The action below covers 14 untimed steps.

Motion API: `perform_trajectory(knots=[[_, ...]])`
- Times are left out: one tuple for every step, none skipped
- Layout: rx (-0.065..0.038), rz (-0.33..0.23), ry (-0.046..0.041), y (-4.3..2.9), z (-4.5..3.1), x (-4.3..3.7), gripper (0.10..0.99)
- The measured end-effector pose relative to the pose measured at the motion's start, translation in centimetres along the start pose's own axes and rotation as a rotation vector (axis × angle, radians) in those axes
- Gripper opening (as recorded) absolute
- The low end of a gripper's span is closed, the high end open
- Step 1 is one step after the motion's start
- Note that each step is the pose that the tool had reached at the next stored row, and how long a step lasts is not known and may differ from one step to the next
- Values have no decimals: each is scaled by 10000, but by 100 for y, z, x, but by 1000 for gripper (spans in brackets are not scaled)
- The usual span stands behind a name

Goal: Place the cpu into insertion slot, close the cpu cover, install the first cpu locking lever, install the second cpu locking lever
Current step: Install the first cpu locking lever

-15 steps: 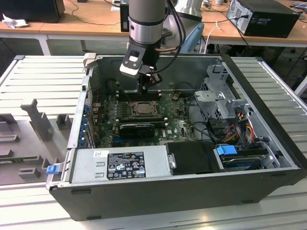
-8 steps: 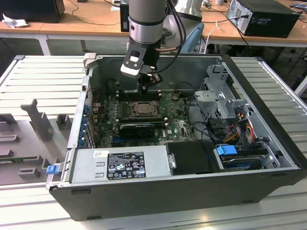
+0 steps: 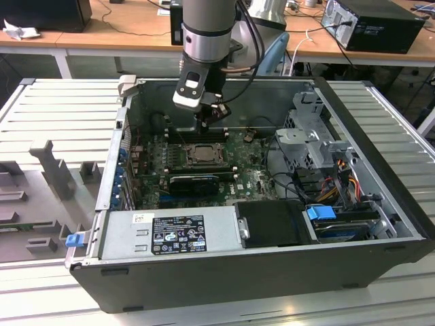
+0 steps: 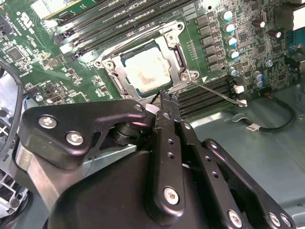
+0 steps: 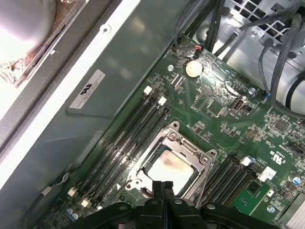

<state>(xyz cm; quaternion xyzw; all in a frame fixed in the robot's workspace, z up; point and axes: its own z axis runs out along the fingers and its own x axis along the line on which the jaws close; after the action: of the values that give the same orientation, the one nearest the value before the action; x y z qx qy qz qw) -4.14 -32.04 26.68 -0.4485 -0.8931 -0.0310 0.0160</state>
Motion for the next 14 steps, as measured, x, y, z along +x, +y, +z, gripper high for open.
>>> perform_trajectory(knots=[[1,-25,1,0,0,0,106],[4,-56,2,0,0,0,106],[6,-99,4,0,0,0,106],[9,-161,7,0,0,0,106],[11,-194,8,0,0,0,106],[13,-224,10,0,0,0,106],[16,-280,11,0,0,0,106],[18,-320,13,0,0,0,106],[19,-341,14,0,0,0,106],[23,-411,17,0,0,0,106],[25,-447,18,0,0,0,106],[27,-471,19,0,0,0,106],[30,-519,21,0,0,0,106],[31,-548,22,0,0,0,106]])
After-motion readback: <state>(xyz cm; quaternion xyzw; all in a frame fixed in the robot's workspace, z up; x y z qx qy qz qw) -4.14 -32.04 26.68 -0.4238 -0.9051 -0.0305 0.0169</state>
